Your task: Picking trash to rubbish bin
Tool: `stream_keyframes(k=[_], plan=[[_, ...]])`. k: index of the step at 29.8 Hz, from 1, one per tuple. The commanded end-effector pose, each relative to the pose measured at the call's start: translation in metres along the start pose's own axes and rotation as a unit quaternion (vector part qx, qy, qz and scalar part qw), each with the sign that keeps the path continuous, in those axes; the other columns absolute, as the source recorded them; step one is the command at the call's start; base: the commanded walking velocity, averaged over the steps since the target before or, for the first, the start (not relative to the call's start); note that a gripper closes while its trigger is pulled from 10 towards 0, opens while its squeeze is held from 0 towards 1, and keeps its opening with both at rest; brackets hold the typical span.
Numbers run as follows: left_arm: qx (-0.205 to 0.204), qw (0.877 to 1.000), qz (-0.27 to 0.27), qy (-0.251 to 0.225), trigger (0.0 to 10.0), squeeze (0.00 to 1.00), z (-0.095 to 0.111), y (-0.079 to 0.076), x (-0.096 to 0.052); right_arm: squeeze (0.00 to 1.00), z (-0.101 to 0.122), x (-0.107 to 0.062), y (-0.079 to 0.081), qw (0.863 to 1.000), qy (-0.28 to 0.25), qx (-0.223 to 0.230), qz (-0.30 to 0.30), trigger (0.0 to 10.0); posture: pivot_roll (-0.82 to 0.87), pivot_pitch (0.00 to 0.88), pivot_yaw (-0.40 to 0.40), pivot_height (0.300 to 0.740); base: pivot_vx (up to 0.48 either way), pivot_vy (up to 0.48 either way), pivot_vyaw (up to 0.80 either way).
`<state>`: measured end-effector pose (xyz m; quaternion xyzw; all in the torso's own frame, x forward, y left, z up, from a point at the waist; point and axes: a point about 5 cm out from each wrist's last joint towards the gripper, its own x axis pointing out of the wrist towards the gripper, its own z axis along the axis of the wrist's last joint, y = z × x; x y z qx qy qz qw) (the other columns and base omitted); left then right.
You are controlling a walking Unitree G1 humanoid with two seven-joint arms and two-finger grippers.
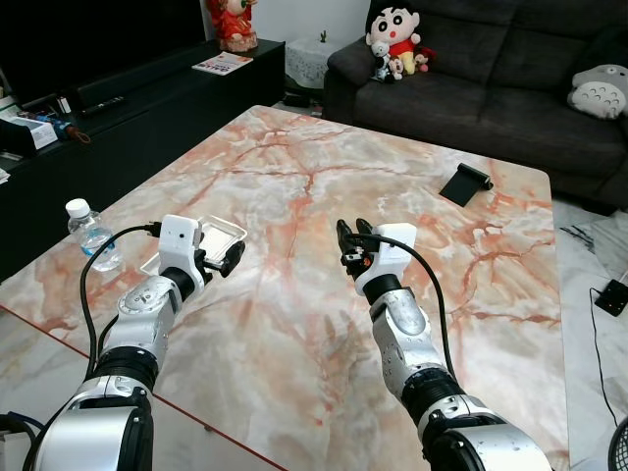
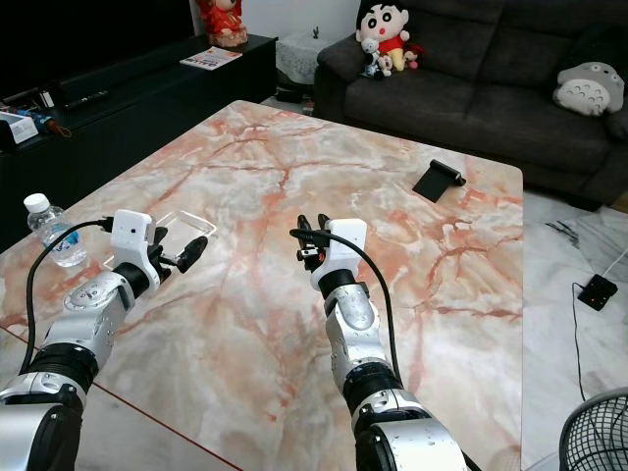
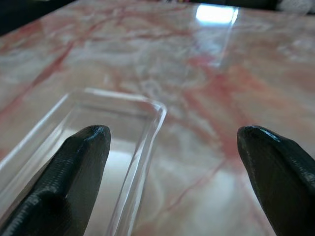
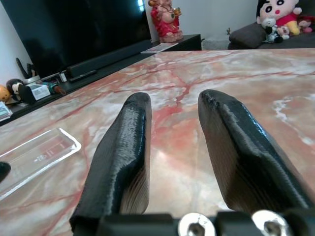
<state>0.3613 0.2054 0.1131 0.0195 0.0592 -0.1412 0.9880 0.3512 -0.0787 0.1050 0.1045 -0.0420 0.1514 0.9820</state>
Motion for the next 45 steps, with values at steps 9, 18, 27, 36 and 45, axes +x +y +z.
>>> stream_keyframes(k=[9, 18, 27, 36, 45], plan=[[-0.03, 0.993, 0.096, 0.054, 10.0, 0.0, -0.009, 0.008, 0.004, 0.0, 0.004, 0.001, -0.005, 1.0, -0.004, -0.005, -0.007, 10.0, 0.05, 0.01, -0.062, 0.74, 0.0, 0.0, 0.0], [-0.07, 0.99, 0.094, 0.079, 10.0, 0.0, -0.016, 0.003, 0.006, 0.0, 0.004, 0.0, -0.006, 1.0, -0.004, -0.005, -0.01, 10.0, 0.05, 0.015, -0.062, 0.74, 0.0, 0.0, 0.0], [-0.056, 0.99, 0.092, 0.092, 10.0, 0.0, -0.019, 0.003, 0.006, 0.0, 0.003, 0.0, -0.006, 1.0, -0.001, -0.005, -0.009, 10.0, 0.05, 0.018, -0.065, 0.74, 0.0, 0.0, 0.0], [-0.039, 0.99, 0.088, 0.107, 0.0, 0.0, -0.022, 0.001, 0.005, 0.0, 0.002, 0.0, -0.006, 1.0, 0.0, -0.006, -0.01, 10.0, 0.05, 0.019, -0.066, 0.74, 0.0, 0.0, 0.0], [-0.039, 0.989, 0.086, 0.112, 0.0, 0.0, -0.024, 0.001, 0.005, 0.0, 0.002, -0.001, -0.006, 1.0, 0.001, -0.006, -0.01, 10.0, 0.05, 0.02, -0.067, 0.74, 0.0, 0.0, 0.0]])
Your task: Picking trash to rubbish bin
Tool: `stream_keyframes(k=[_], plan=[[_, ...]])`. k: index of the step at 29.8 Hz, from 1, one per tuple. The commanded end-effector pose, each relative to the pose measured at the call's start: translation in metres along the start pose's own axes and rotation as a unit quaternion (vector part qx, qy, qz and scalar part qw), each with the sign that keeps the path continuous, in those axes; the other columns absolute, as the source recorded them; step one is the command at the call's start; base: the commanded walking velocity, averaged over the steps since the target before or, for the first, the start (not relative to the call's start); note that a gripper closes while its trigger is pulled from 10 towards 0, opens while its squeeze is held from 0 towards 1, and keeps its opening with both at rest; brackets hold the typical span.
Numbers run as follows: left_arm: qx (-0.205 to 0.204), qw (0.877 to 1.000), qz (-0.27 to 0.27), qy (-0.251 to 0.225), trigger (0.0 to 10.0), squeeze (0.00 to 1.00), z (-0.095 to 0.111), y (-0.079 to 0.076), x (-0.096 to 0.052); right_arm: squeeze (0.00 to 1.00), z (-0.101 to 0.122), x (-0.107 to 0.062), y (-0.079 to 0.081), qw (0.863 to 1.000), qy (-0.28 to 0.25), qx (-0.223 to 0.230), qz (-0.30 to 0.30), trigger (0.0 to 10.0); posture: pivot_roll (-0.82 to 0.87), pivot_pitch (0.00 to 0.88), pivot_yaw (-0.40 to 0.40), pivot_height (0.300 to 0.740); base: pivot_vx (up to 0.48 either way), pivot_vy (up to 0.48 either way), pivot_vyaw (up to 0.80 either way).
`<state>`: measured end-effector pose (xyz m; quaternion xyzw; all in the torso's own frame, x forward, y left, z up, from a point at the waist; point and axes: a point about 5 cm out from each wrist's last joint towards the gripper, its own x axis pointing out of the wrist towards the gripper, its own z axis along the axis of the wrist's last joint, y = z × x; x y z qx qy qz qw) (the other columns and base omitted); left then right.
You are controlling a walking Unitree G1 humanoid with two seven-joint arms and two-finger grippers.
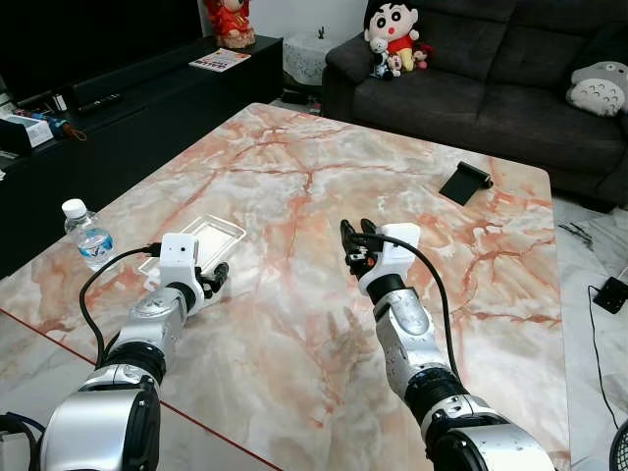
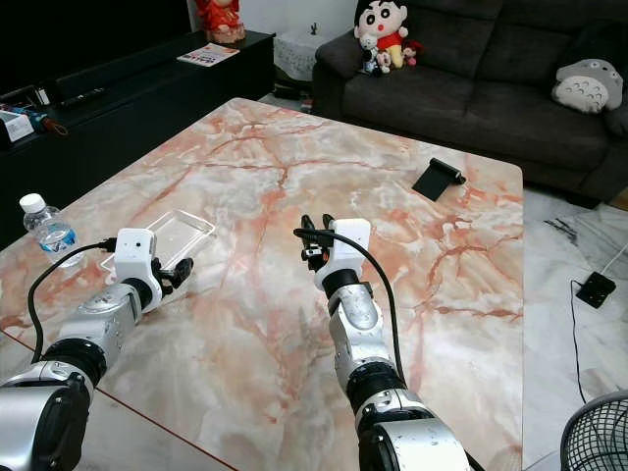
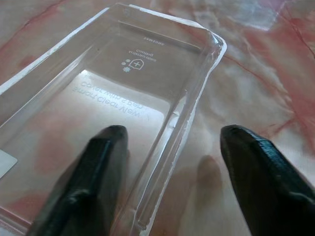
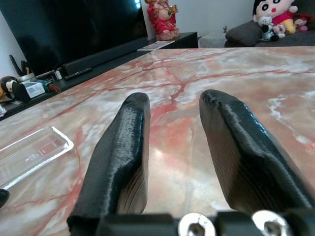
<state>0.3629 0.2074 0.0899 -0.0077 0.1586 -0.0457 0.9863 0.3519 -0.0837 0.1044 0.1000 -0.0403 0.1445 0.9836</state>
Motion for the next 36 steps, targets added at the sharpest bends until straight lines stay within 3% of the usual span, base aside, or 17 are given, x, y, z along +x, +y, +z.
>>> stream_keyframes(k=[1, 21, 35, 36], plan=[[0.011, 1.0, -0.003, 0.015, 0.0, 0.0, -0.001, -0.001, 0.001, 0.0, 0.001, 0.0, -0.001, 1.0, 0.0, -0.002, -0.003, 10.0, 0.05, 0.02, -0.067, 0.74, 0.0, 0.0, 0.0], [0.009, 1.0, -0.01, 0.01, 0.0, 0.0, -0.003, -0.007, 0.001, 0.0, 0.001, 0.0, -0.001, 1.0, 0.0, -0.001, -0.002, 10.0, 0.05, 0.021, -0.066, 0.74, 0.0, 0.0, 0.0], [0.059, 0.995, 0.007, -0.082, 0.0, 0.0, 0.016, -0.021, 0.003, 0.0, 0.001, 0.001, 0.001, 1.0, 0.001, 0.001, -0.003, 10.0, 0.06, 0.016, -0.064, 0.74, 0.0, 0.0, 0.0], [0.062, 0.994, 0.011, -0.093, 1.5, 0.0, 0.018, -0.021, 0.002, 0.0, 0.001, 0.001, 0.0, 1.0, 0.0, 0.001, -0.004, 10.0, 0.06, 0.015, -0.062, 0.74, 0.0, 0.0, 0.0]])
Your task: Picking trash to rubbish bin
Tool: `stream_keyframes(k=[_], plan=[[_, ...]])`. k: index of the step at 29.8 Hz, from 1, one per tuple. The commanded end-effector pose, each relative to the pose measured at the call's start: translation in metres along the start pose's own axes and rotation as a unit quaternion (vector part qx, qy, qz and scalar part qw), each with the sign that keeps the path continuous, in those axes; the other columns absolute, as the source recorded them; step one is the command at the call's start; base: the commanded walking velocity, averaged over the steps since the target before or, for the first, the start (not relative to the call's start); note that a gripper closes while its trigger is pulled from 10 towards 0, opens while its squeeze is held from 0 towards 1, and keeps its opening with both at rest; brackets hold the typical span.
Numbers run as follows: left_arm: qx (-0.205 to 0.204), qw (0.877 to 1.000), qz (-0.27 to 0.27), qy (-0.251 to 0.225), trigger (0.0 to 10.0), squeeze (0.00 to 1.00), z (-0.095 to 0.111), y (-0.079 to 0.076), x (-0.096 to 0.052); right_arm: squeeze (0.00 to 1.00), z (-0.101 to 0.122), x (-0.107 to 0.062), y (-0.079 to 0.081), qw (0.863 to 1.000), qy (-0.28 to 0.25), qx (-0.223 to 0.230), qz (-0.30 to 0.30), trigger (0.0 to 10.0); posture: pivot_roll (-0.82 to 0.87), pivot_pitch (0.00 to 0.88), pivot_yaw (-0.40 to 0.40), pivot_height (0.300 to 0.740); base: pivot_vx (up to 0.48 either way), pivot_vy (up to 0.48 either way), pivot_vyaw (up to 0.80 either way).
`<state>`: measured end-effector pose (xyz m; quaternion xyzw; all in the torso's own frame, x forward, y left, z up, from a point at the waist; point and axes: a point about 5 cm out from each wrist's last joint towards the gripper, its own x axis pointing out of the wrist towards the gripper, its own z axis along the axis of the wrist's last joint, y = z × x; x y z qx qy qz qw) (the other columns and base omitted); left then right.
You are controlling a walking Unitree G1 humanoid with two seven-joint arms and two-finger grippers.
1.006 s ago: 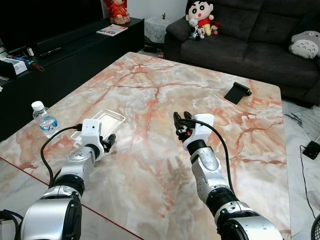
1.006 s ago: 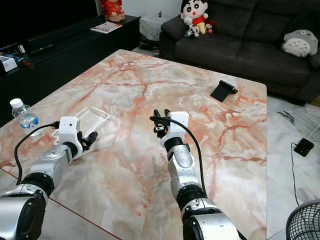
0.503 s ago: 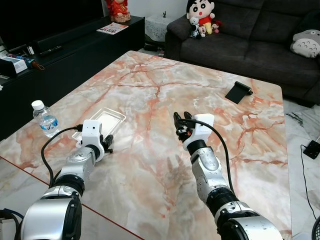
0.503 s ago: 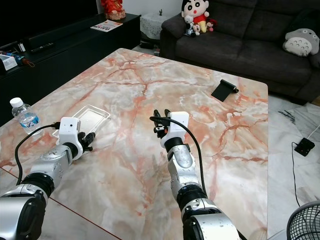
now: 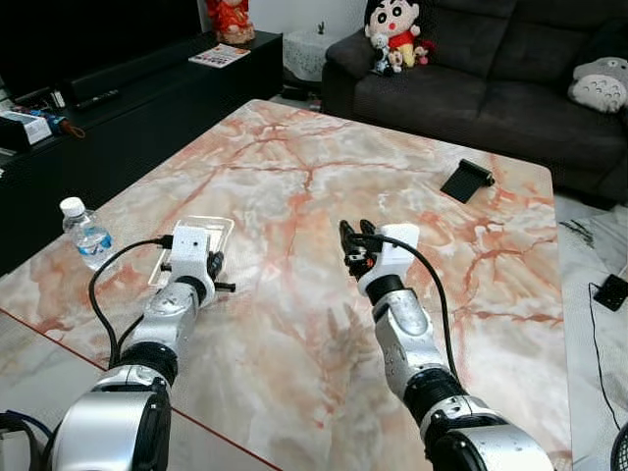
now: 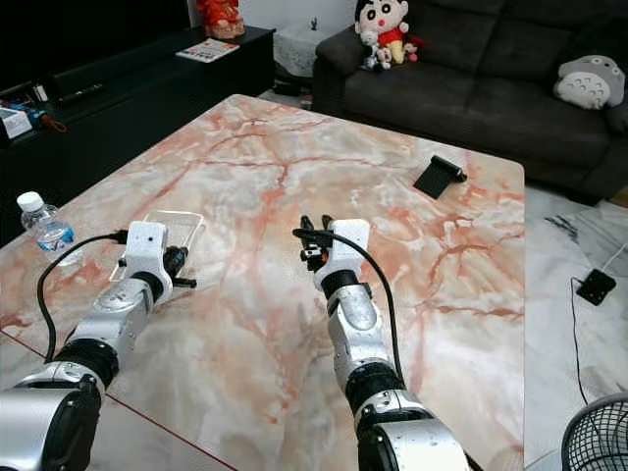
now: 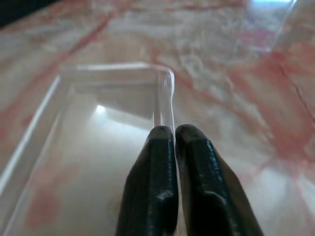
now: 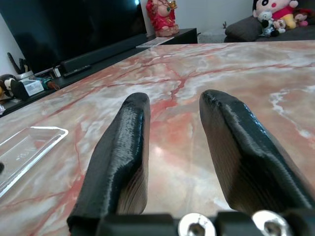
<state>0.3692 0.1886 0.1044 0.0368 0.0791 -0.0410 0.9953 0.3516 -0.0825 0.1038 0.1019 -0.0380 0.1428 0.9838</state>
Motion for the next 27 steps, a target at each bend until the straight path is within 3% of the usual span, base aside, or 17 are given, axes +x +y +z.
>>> stream_keyframes(k=[1, 2, 3, 6, 13, 14, 27], plan=[[0.015, 1.0, -0.001, -0.015, 1.5, 0.0, 0.002, -0.003, -0.001, 0.0, 0.002, 0.001, -0.001, 1.0, -0.002, -0.001, -0.002, 10.0, 0.06, 0.015, -0.062, 0.74, 0.0, 0.0, 0.0], [0.018, 1.0, 0.002, -0.02, 1.5, 0.0, 0.003, -0.003, -0.001, 0.0, 0.002, 0.001, -0.001, 1.0, -0.003, 0.0, -0.003, 10.0, 0.06, 0.015, -0.062, 0.74, 0.0, 0.0, 0.0], [0.032, 0.999, 0.004, -0.035, 10.0, 0.0, 0.005, -0.003, -0.001, 0.0, 0.002, 0.001, -0.001, 1.0, -0.004, 0.001, -0.004, 10.0, 0.06, 0.015, -0.062, 0.74, 0.0, 0.0, 0.0], [0.048, 0.997, 0.014, -0.066, 10.0, 0.0, 0.01, -0.005, -0.003, 0.0, 0.003, 0.001, -0.001, 1.0, -0.006, 0.002, -0.005, 10.0, 0.06, 0.015, -0.059, 0.74, 0.0, 0.0, 0.0], [0.055, 0.998, 0.014, -0.041, 10.0, 0.0, 0.001, -0.004, -0.004, 0.0, 0.003, 0.001, 0.0, 1.0, -0.006, 0.003, -0.005, 10.0, 0.06, 0.014, -0.056, 0.74, 0.0, 0.0, 0.0], [0.055, 0.998, 0.013, -0.042, 10.0, 1.0, 0.001, -0.004, -0.005, 0.0, 0.002, 0.001, 0.0, 1.0, -0.004, 0.002, -0.005, 10.0, 0.06, 0.014, -0.056, 0.74, 0.0, 0.0, 0.0], [0.03, 0.997, 0.063, -0.039, 10.0, 1.0, 0.005, 0.007, -0.003, 0.0, 0.002, 0.001, 0.0, 1.0, -0.003, 0.002, -0.005, 10.0, 0.06, 0.014, -0.056, 0.74, 0.0, 0.0, 0.0]])
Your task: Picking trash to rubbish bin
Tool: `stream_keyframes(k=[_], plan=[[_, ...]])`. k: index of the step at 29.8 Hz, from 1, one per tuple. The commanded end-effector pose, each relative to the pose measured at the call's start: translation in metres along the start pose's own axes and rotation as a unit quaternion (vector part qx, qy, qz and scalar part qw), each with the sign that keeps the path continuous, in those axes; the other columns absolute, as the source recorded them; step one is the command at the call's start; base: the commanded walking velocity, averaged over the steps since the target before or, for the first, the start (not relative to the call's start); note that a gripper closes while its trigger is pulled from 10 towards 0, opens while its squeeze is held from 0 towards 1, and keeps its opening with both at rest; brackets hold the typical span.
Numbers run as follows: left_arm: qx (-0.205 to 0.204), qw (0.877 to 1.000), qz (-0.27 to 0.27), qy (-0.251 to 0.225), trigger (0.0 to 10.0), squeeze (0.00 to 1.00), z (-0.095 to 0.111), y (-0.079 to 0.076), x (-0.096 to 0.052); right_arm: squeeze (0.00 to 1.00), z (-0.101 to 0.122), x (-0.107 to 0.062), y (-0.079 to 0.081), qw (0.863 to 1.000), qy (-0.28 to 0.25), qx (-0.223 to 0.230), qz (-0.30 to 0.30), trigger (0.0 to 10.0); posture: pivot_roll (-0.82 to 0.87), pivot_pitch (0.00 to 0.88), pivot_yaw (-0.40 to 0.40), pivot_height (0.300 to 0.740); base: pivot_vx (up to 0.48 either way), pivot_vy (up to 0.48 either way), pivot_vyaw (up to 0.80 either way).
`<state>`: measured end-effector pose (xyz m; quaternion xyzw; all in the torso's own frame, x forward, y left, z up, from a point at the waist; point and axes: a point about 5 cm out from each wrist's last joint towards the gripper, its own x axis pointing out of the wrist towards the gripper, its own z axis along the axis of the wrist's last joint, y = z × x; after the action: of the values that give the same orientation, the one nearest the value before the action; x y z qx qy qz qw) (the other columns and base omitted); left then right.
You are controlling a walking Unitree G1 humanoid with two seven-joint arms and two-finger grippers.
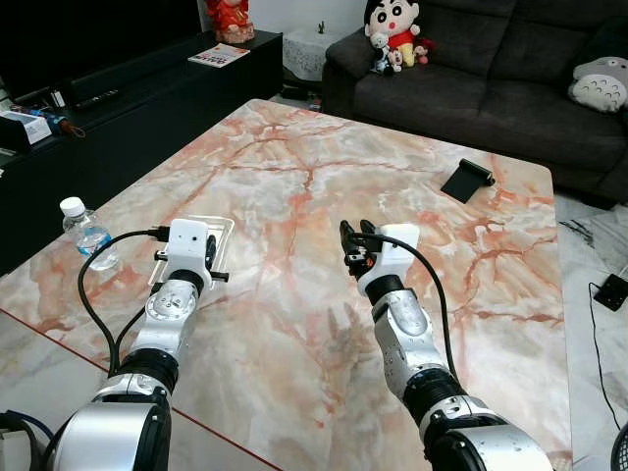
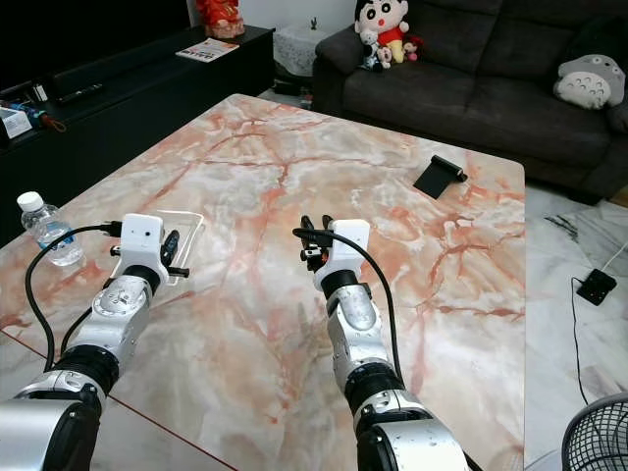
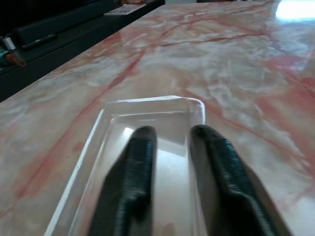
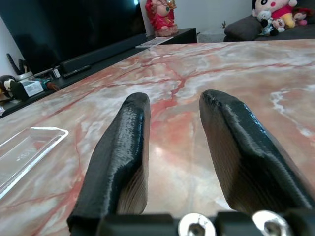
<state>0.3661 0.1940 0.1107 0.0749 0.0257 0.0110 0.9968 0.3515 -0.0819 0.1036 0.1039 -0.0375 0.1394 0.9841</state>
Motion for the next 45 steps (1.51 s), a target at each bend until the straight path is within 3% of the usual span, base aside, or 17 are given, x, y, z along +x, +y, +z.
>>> stream_keyframes(k=[1, 12, 26, 27, 37, 45], plan=[[-0.006, 1.0, 0.007, 0.014, 10.0, 1.0, -0.002, 0.001, 0.001, 0.0, 0.002, 0.001, -0.001, 1.0, -0.003, 0.0, -0.001, 10.0, 0.06, 0.014, -0.056, 0.74, 0.0, 0.0, 0.0], [-0.064, 0.997, -0.015, 0.04, 10.0, 1.0, -0.01, -0.006, 0.0, 0.0, 0.002, 0.001, -0.001, 1.0, -0.002, -0.001, 0.002, 10.0, 0.06, 0.014, -0.058, 0.74, 0.0, 0.0, 0.0], [-0.068, 0.996, -0.028, 0.04, 10.0, 1.0, -0.009, -0.011, 0.0, 0.0, 0.002, 0.001, -0.001, 1.0, -0.002, -0.001, 0.001, 10.0, 0.06, 0.015, -0.058, 0.74, 0.0, 0.0, 0.0], [-0.044, 0.998, -0.024, 0.044, 10.0, 0.0, -0.007, -0.009, 0.002, 0.0, 0.002, 0.001, 0.0, 1.0, -0.001, 0.0, 0.001, 10.0, 0.06, 0.014, -0.054, 0.74, 0.0, 0.0, 0.0], [-0.039, 0.997, -0.025, 0.055, 10.0, 0.0, -0.005, -0.006, 0.004, 0.0, 0.001, 0.001, 0.001, 1.0, -0.001, 0.0, 0.002, 10.0, 0.06, 0.0, -0.048, 0.74, 0.0, 0.0, 0.0], [-0.034, 0.994, -0.044, 0.094, 10.0, 0.0, -0.014, -0.01, 0.002, 0.0, 0.002, 0.002, 0.002, 1.0, -0.001, -0.001, 0.005, 10.0, 0.06, 0.0, -0.046, 0.74, 0.0, 0.0, 0.0]])
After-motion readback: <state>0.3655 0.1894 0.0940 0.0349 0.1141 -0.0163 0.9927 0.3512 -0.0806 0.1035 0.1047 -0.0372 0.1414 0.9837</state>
